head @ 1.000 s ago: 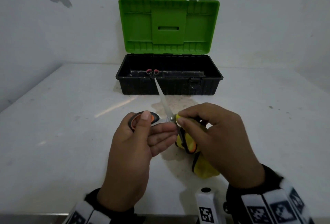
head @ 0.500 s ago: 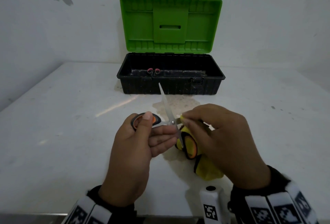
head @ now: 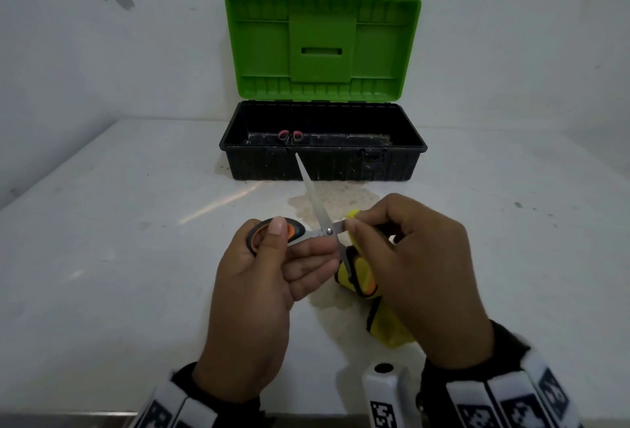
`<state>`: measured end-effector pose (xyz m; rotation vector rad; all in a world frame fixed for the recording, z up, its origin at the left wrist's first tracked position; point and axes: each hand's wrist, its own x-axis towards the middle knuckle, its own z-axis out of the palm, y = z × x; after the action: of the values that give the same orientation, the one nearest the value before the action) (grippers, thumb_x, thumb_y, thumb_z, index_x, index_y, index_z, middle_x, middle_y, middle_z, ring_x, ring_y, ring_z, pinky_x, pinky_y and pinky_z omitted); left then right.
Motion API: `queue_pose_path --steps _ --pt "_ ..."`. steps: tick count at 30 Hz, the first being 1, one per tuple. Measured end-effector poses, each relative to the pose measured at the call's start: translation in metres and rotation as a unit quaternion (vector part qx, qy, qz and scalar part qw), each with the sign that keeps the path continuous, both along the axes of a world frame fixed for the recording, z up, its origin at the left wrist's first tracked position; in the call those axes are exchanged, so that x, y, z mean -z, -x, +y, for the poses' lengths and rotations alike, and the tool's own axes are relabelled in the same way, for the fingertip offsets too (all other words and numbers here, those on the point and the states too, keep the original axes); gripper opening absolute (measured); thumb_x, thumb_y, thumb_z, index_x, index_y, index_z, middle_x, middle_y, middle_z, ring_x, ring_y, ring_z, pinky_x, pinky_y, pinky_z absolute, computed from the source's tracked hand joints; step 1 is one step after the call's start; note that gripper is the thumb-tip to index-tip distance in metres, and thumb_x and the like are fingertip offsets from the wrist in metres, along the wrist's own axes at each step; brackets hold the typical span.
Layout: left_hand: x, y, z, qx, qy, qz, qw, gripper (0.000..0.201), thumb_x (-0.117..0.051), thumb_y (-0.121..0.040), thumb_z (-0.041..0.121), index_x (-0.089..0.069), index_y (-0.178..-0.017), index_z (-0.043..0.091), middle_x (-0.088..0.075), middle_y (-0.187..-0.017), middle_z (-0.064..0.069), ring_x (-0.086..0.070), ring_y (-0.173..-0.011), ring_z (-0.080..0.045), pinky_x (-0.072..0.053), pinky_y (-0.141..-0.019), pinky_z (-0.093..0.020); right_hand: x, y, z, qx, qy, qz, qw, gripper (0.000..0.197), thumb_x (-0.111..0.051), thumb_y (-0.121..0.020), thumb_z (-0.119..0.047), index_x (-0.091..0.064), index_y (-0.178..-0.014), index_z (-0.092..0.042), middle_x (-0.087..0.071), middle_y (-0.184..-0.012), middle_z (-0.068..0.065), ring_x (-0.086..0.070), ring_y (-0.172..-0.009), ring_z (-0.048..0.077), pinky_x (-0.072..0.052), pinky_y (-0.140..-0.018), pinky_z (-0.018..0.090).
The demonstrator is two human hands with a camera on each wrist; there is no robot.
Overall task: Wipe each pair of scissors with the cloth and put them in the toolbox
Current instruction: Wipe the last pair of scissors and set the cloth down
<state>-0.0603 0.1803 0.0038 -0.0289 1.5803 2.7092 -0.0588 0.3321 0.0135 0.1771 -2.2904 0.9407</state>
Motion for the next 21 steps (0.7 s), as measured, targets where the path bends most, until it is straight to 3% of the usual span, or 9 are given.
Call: queue_pose_path --steps 4,7,10,12,16,21 --pt "0.001 -0.001 -0.001 0.004 -0.009 -0.002 1.000 0.027 -0.040 -0.101 0.024 -0.053 -0.092 0.001 -0.074 -0.082 -0.026 -0.075 -0.080 -0.038 -0.061 -0.064 -0.033 0.002 -0.002 0.000 0.006 0.009 -0.002 1.000 0.011 -0.075 -0.084 -0.020 -0.070 -0.074 -0.021 -0.064 -0.066 -0.014 -0.060 -0.069 0.007 -0.046 -0.061 0.016" --pt "0.002 -0.003 -0.001 0.005 -0.019 -0.012 1.000 0.027 -0.039 -0.102 0.023 -0.053 -0.093 0.002 -0.074 -0.081 -0.026 -0.075 -0.079 -0.038 -0.061 -0.062 -0.033 0.002 0.002 0.006 0.043 0.032 -0.002 0.999 0.014 -0.076 -0.083 -0.021 -0.068 -0.072 -0.022 -0.063 -0.064 -0.016 -0.060 -0.073 0.004 -0.044 -0.061 0.009" --pt "0.001 -0.003 -0.003 0.000 -0.032 -0.014 0.999 0.027 -0.040 -0.100 0.024 -0.054 -0.092 0.002 -0.073 -0.080 -0.026 -0.075 -0.077 -0.038 -0.061 -0.060 -0.033 0.002 -0.002 -0.001 0.014 0.024 -0.002 1.000 0.013 -0.076 -0.084 -0.019 -0.069 -0.073 -0.021 -0.063 -0.065 -0.015 -0.060 -0.070 0.005 -0.044 -0.060 0.011" --pt "0.000 -0.003 -0.004 0.001 -0.031 -0.010 0.999 0.028 -0.042 -0.097 0.026 -0.054 -0.093 0.001 -0.073 -0.080 -0.026 -0.075 -0.077 -0.038 -0.060 -0.059 -0.032 0.002 -0.004 -0.003 0.010 0.026 0.004 1.000 0.012 -0.076 -0.084 -0.019 -0.069 -0.073 -0.020 -0.064 -0.066 -0.015 -0.060 -0.070 0.006 -0.045 -0.061 0.012" --pt "0.000 -0.005 -0.006 0.001 -0.036 -0.004 0.999 0.032 -0.047 -0.085 0.031 -0.052 -0.092 0.001 -0.072 -0.078 -0.028 -0.074 -0.074 -0.038 -0.060 -0.057 -0.032 0.001 0.000 0.004 0.047 0.060 0.009 0.997 0.013 -0.075 -0.084 -0.018 -0.070 -0.073 -0.020 -0.065 -0.066 -0.013 -0.061 -0.075 0.004 -0.041 -0.063 0.003" --pt "0.001 -0.006 -0.011 -0.001 -0.033 -0.005 0.999 0.029 -0.043 -0.092 0.028 -0.055 -0.091 0.001 -0.072 -0.076 -0.027 -0.074 -0.070 -0.037 -0.059 -0.055 -0.030 0.003 -0.006 -0.007 0.020 0.046 0.012 0.999 0.013 -0.075 -0.085 -0.018 -0.069 -0.074 -0.018 -0.064 -0.067 -0.012 -0.061 -0.071 0.006 -0.044 -0.061 0.009"
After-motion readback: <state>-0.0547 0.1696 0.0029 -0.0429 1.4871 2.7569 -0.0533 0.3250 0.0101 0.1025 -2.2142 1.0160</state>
